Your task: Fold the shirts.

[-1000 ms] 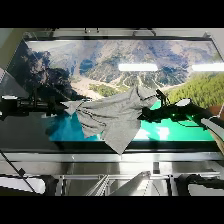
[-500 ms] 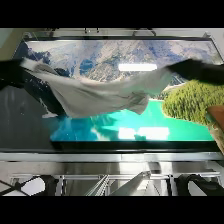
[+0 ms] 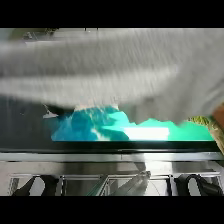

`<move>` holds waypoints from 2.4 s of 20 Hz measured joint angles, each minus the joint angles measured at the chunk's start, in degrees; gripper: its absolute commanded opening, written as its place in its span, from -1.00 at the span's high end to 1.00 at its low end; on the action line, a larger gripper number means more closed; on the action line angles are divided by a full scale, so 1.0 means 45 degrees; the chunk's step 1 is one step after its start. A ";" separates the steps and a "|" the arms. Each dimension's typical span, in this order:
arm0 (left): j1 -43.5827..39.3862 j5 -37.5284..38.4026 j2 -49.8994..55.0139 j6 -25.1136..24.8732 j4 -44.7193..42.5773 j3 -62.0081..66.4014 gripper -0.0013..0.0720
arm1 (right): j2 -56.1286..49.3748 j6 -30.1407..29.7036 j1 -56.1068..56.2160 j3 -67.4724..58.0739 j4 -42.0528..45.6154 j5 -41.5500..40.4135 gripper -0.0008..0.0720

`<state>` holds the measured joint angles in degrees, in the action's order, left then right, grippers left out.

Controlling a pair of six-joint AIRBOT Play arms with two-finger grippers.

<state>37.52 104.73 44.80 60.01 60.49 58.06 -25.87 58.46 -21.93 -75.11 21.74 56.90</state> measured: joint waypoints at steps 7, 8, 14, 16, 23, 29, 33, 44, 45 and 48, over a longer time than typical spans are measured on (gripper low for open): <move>-0.0612 -0.3541 0.1010 0.0097 -0.8835 -0.0010 0.95 | -0.2642 -0.0257 -0.0005 0.0918 -0.0141 0.1447 0.93; -0.0952 -0.4240 0.1637 0.0102 -1.0433 -0.0015 0.95 | -0.3356 -0.0398 0.0204 0.1326 -0.0141 0.1486 0.93; -0.3225 -0.7689 0.7305 -0.0092 -1.5834 0.0107 0.92 | -0.8961 -0.3070 0.3274 0.3298 -0.0529 -0.1282 0.93; -0.3555 -0.7956 0.9549 -0.0709 -1.6354 0.0597 0.16 | -1.0856 -0.4172 0.4148 0.3308 -0.1341 -0.2890 0.55; -0.2982 -0.4653 1.3988 -0.2744 -1.3707 0.3691 0.17 | -1.3843 -0.5061 0.3769 0.2089 -0.1977 -0.3594 0.16; -0.1151 -0.3803 1.3352 -0.2195 -1.6412 0.4124 0.16 | -1.3775 -0.2069 0.1224 0.3361 0.1336 0.0874 0.17; 0.0151 -0.4614 1.2313 -0.1982 -1.8481 0.2550 -1.00 | -1.2803 -0.1209 -0.0005 0.6300 0.2220 0.1666 -0.13; 0.0010 -0.5712 1.1837 -0.1666 -1.9652 0.0816 -1.00 | -1.2080 -0.0690 -0.0253 0.8879 0.3172 0.0685 -0.09; -0.0102 -0.5770 1.1837 -0.1632 -1.9744 0.0811 -1.00 | -1.2012 -0.0695 -0.0306 0.8903 0.3254 0.0801 -0.09; -0.0248 -0.5756 1.1837 -0.1622 -1.9904 0.1103 -1.00 | -1.1458 -0.0704 -0.0913 0.8976 0.3789 0.1161 -0.08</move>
<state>36.40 78.83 98.06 52.71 -29.08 63.02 -77.43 55.29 -26.04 -34.72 38.79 62.13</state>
